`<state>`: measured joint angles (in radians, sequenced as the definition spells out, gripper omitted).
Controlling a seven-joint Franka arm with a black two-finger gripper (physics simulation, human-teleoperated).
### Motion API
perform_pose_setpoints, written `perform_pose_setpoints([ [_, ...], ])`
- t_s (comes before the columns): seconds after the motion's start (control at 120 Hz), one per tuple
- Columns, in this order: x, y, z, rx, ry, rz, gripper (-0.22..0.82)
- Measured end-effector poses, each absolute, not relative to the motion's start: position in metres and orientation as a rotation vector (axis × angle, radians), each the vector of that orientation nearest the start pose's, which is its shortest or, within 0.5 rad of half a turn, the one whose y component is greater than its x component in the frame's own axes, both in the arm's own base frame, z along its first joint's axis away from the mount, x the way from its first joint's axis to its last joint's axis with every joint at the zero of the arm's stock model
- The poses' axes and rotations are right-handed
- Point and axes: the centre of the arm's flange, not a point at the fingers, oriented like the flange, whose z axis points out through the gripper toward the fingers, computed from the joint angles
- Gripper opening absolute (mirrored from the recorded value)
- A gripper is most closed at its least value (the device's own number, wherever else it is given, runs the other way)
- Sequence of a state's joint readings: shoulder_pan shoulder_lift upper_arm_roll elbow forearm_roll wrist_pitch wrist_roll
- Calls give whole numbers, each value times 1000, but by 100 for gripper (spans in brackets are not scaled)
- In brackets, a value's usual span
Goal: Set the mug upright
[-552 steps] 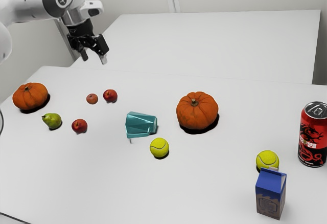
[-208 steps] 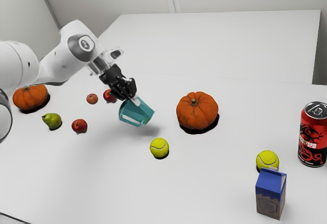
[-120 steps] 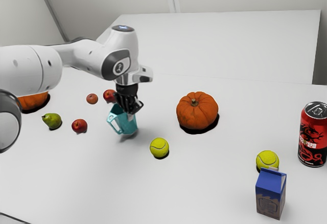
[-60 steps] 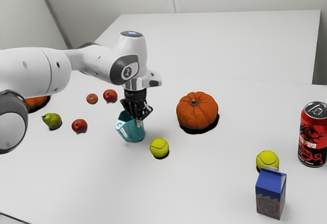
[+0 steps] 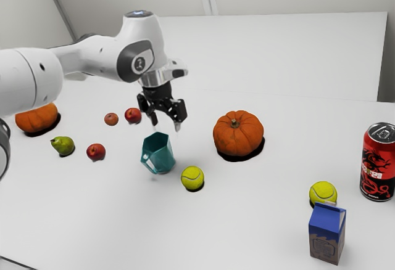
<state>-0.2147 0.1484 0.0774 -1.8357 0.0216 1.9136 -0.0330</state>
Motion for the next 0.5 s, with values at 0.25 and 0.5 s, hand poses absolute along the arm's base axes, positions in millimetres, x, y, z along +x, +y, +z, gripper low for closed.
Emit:
perform_pose_setpoints([
  [0.25, 619, -44, 527, -3127, 138, -72, 58],
  [0.5, 613, -39, 583, -3123, 228, -92, 60],
])
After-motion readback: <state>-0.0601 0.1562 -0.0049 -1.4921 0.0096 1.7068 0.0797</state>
